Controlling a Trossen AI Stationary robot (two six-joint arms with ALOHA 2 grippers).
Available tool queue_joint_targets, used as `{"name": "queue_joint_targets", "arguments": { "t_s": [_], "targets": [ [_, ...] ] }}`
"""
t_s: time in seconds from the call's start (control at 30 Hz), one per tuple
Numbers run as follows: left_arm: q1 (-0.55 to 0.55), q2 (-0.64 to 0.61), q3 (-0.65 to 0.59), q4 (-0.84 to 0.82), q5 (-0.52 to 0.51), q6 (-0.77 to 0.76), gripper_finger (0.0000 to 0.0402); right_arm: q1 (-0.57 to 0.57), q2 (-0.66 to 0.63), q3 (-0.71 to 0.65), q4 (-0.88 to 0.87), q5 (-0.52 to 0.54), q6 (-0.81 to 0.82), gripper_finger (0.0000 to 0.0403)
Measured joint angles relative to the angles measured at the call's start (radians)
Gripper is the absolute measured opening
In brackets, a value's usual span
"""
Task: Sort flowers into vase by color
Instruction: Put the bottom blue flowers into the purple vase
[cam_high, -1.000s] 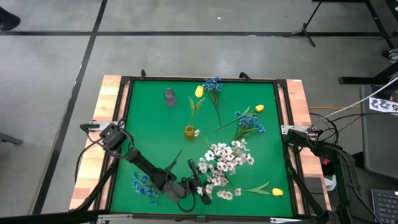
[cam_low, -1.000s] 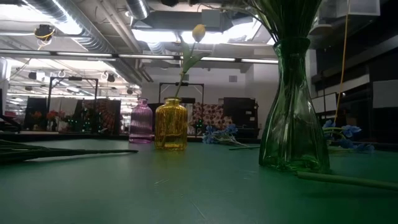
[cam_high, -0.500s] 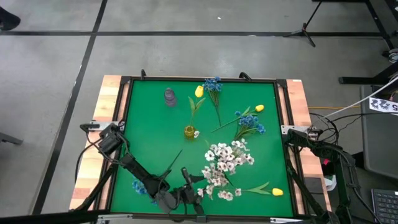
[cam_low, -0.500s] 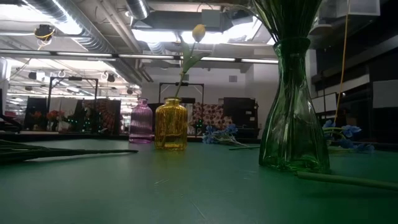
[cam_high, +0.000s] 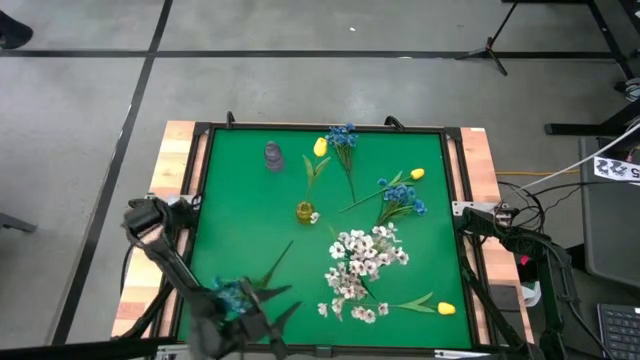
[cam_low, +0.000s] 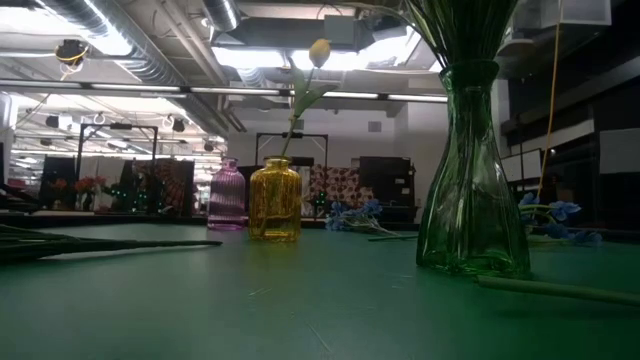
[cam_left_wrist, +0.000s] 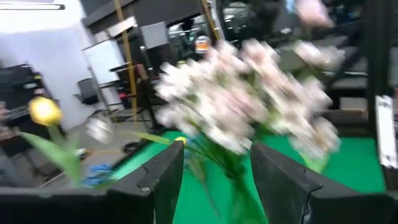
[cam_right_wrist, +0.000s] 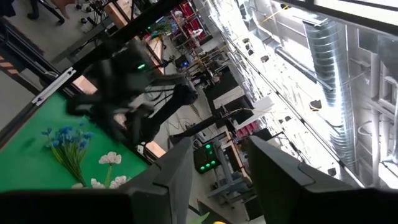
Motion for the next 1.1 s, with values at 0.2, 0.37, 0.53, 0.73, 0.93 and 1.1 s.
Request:
{"name": "queue_joint_targets", "arguments": {
  "t_s": [0.2,0.37,0.53,0.73,0.93,1.1],
  "targets": [
    [-0.005,-0.201,-0.001,0.003,-0.021,0.131,0.0182,0.000,0.000,0.000,-0.041,0.000,0.011,0.0152],
    [-0.023,-0.345,-0.001,0.004,-0.022,0.222,0.0182,0.000,0.000,0.000,-0.039,0.000,0.014,0.0152],
    [-0.095,-0.460,-0.002,0.000,0.131,0.189,0.0182,0.000,0.000,0.000,-0.039,0.000,0.003,0.0152],
    [-0.150,-0.633,-0.002,-0.401,0.770,-0.262,0.0182,0.000,0.000,0.000,-0.039,0.000,-0.008,0.0152],
    [-0.066,-0.673,-0.002,-0.979,0.716,-0.758,0.0182,0.000,0.000,0.000,-0.039,0.000,-0.009,0.0152],
    [0.069,-0.639,-0.015,-1.600,0.797,-1.430,0.0182,0.000,0.000,0.000,-0.078,0.000,-0.009,0.0152]
  ]
}}
